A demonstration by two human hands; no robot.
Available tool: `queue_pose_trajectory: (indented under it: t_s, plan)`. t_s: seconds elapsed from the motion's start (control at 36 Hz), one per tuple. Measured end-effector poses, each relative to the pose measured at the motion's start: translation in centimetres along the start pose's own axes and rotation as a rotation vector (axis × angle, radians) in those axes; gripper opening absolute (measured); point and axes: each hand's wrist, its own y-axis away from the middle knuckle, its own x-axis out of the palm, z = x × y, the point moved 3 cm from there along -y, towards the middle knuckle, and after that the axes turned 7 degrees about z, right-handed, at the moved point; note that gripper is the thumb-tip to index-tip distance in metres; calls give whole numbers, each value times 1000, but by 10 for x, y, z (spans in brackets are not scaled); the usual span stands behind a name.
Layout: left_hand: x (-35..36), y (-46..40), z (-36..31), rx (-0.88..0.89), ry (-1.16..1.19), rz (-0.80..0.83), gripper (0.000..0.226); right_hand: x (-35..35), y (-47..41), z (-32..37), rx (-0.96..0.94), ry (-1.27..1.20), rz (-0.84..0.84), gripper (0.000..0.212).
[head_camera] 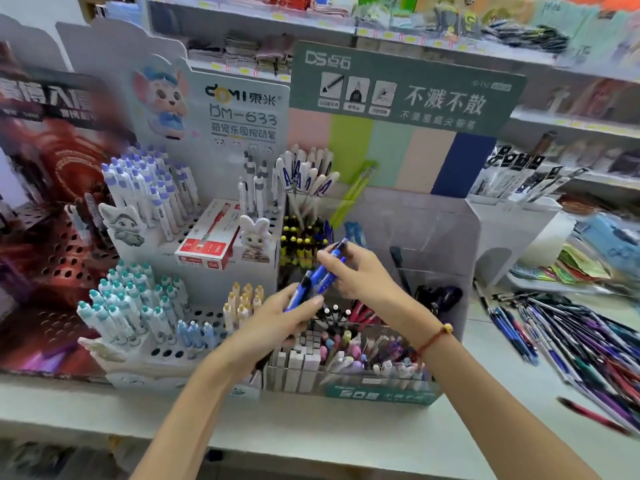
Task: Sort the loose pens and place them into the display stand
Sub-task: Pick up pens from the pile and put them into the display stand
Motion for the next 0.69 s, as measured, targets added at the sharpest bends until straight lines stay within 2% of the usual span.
queue_pose_trajectory:
  t_s: [0.08, 0.17, 0.28, 0.36, 0.42, 0.53, 0.69]
  plan:
    - [12, -2, 7, -32, 57, 51, 17, -15, 17, -10, 66, 6, 59, 10]
    - [23, -3, 11, -39, 9, 85, 22, -26, 32, -20, 131, 10, 95, 13]
    - [38, -7, 18, -64, -193, 153, 27, -40, 50, -29, 166, 41, 148, 11]
    - [51, -9, 23, -158, -242, 273, 30, -54, 63, -31, 177, 16, 217, 15]
    - [60, -11, 24, -206, -263, 315, 33, -62, 68, -30, 155, 121, 258, 20]
    - [75, -24, 29, -265, -333, 281, 36, -64, 68, -31, 125, 371, 258, 19]
    - [93, -34, 29, -361, -213, 290, 27, -75, 72, -34, 38, 391, 198, 18]
